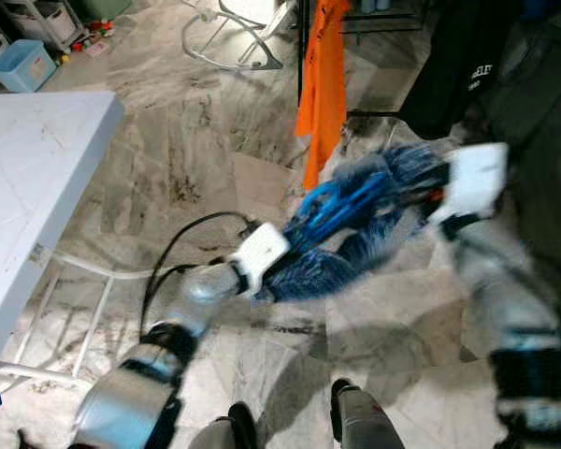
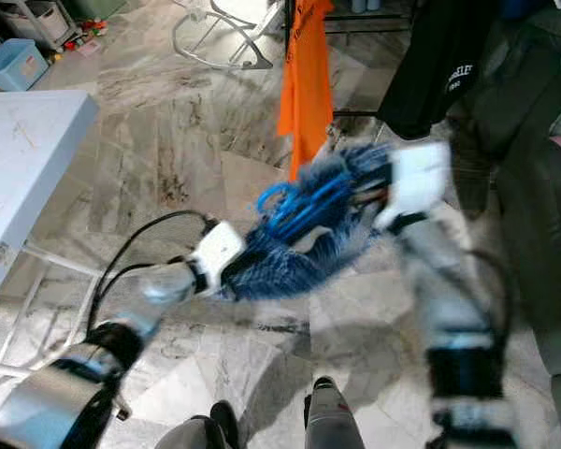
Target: Hang hanger
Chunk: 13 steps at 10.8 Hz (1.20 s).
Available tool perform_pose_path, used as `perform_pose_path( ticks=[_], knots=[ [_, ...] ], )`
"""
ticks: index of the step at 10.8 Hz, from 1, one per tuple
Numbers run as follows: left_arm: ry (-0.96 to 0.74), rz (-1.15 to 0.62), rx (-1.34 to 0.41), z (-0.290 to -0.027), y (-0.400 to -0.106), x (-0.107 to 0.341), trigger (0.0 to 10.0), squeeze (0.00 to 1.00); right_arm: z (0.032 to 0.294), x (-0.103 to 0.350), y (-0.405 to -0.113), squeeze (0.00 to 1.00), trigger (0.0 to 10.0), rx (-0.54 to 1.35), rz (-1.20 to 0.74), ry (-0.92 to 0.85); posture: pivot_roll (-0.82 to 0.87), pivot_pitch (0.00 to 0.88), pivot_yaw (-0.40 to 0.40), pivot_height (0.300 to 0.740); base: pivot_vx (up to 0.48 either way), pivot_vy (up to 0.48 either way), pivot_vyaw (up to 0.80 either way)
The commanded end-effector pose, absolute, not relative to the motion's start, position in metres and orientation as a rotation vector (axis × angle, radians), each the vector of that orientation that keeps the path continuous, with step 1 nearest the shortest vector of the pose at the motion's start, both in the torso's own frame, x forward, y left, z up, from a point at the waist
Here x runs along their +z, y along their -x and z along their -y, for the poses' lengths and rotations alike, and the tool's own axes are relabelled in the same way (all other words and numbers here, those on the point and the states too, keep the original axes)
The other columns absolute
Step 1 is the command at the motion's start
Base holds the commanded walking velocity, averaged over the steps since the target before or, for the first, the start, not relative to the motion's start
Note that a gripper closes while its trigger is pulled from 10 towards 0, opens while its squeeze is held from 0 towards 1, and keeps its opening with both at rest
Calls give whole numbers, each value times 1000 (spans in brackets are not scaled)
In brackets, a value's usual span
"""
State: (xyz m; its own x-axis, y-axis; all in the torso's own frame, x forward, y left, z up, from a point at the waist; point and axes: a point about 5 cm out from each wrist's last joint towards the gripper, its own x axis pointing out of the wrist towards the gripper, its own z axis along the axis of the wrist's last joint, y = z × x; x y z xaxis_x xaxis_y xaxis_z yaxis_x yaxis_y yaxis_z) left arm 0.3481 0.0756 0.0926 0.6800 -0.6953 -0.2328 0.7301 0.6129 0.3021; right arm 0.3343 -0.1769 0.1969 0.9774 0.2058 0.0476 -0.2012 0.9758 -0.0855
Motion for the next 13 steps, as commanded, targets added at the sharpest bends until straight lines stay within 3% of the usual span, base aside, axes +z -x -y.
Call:
perform_pose_path(
  ticks=[1,4,7,8,10,11,13],
  knots=[
    [-392,-127,-758,-81,-351,90,0,0,163,192,-328,0,0,254,38,100,-437,229,102,740,0,0,0],
    [-344,-138,-602,-85,-363,100,0,0,130,160,-303,0,0,455,-93,99,-438,227,100,740,0,0,0],
    [-298,-124,-516,-95,-373,112,0,0,140,114,-277,0,0,481,-259,228,-436,229,104,740,0,0,0],
    [-297,-117,-496,-100,-377,118,0,0,146,101,-273,1000,10000,457,-303,274,-435,228,106,740,0,0,0],
    [-295,-111,-496,-105,-381,125,0,0,158,93,-272,1000,10000,426,-291,475,-428,223,106,740,0,0,0],
    [-318,-103,-516,-107,-382,127,0,0,162,107,-276,1000,10000,432,-199,432,-426,222,107,740,0,0,0],
    [-351,-112,-513,-114,-382,127,0,0,152,122,-263,1000,10000,676,-143,424,-429,222,111,740,0,0,0]
  ],
)
